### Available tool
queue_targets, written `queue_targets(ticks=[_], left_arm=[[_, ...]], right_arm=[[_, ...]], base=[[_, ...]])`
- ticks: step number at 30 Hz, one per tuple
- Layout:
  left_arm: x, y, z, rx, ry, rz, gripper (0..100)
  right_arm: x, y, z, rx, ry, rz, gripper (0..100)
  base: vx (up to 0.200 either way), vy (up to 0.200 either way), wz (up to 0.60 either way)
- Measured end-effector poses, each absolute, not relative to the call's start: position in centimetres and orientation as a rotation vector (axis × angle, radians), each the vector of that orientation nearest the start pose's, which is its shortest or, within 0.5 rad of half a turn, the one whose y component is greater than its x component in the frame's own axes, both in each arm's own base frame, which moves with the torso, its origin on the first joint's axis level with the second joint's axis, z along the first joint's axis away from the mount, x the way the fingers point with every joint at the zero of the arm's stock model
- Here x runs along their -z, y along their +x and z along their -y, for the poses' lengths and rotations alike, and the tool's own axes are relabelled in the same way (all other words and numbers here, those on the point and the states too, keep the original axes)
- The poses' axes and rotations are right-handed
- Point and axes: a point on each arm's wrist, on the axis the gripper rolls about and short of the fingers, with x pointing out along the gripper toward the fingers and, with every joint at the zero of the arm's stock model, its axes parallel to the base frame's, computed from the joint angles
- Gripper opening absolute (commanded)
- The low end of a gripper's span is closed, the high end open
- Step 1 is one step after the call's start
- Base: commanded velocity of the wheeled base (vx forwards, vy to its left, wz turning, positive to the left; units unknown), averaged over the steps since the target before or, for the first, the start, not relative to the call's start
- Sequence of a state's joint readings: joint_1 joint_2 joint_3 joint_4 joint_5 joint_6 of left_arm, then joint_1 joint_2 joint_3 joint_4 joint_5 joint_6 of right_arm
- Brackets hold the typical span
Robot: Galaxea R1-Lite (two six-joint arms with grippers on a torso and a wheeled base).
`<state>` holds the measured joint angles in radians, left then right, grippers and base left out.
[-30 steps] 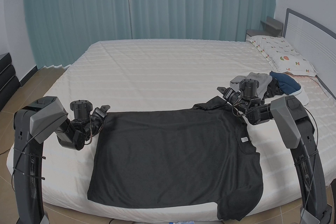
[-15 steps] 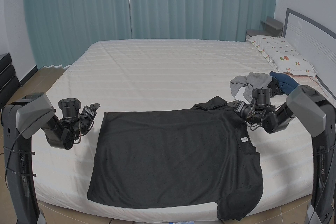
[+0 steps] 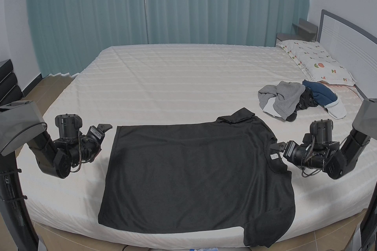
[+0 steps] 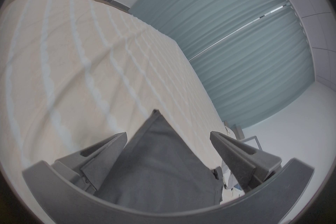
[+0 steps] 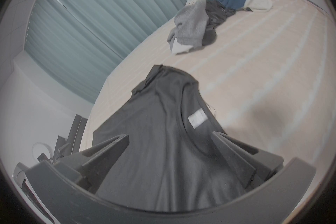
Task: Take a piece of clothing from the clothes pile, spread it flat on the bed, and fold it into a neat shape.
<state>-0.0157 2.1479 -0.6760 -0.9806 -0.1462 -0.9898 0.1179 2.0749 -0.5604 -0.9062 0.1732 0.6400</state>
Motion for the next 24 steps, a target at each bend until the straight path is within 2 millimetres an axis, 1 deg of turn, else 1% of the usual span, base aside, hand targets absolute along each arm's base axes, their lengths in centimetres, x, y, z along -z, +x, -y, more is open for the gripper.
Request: queue_targets(ticks=[1,5,6,7,9,11,12,14,17,24], left_arm=[[-3.7,33.1,1.2,-0.098,-0.997,-0.563,100],[-3.5,28.0,2.3,-0.101,-0.987,-0.682,100],[-3.3,27.3,2.4,-0.103,-0.985,-0.702,100],[-3.3,26.0,2.6,-0.099,-0.985,-0.732,100],[-3.3,24.2,2.9,-0.090,-0.984,-0.774,100],[-3.4,22.9,3.1,-0.080,-0.982,-0.802,100],[-3.4,22.3,3.2,-0.075,-0.981,-0.816,100],[-3.4,21.4,3.2,-0.066,-0.981,-0.835,100],[-3.5,20.7,3.2,-0.057,-0.982,-0.846,100],[-3.4,20.5,3.2,-0.060,-0.976,-0.850,100]], right_arm=[[-3.4,30.0,-3.9,-0.088,0.632,-0.686,100],[-3.3,26.8,-3.5,-0.120,0.633,-0.686,100],[-3.2,26.4,-3.5,-0.125,0.633,-0.687,100],[-3.2,25.6,-3.4,-0.134,0.633,-0.689,100],[-3.1,24.4,-3.3,-0.146,0.631,-0.691,100],[-3.0,23.6,-3.1,-0.150,0.630,-0.701,100],[-3.0,23.3,-3.0,-0.150,0.628,-0.703,100],[-3.0,23.0,-2.7,-0.149,0.622,-0.708,100],[-2.6,22.7,-2.2,-0.156,0.626,-0.730,100],[-1.1,22.9,-1.9,-0.165,0.595,-0.780,100]], base=[[-0.200,0.000,0.00],[-0.200,0.000,0.00],[-0.200,0.000,0.00],[-0.200,0.000,0.00],[-0.200,0.000,0.00],[-0.200,0.000,0.00],[0.000,0.000,0.00],[0.000,0.000,0.00],[0.000,0.000,0.00],[0.000,0.000,0.00]])
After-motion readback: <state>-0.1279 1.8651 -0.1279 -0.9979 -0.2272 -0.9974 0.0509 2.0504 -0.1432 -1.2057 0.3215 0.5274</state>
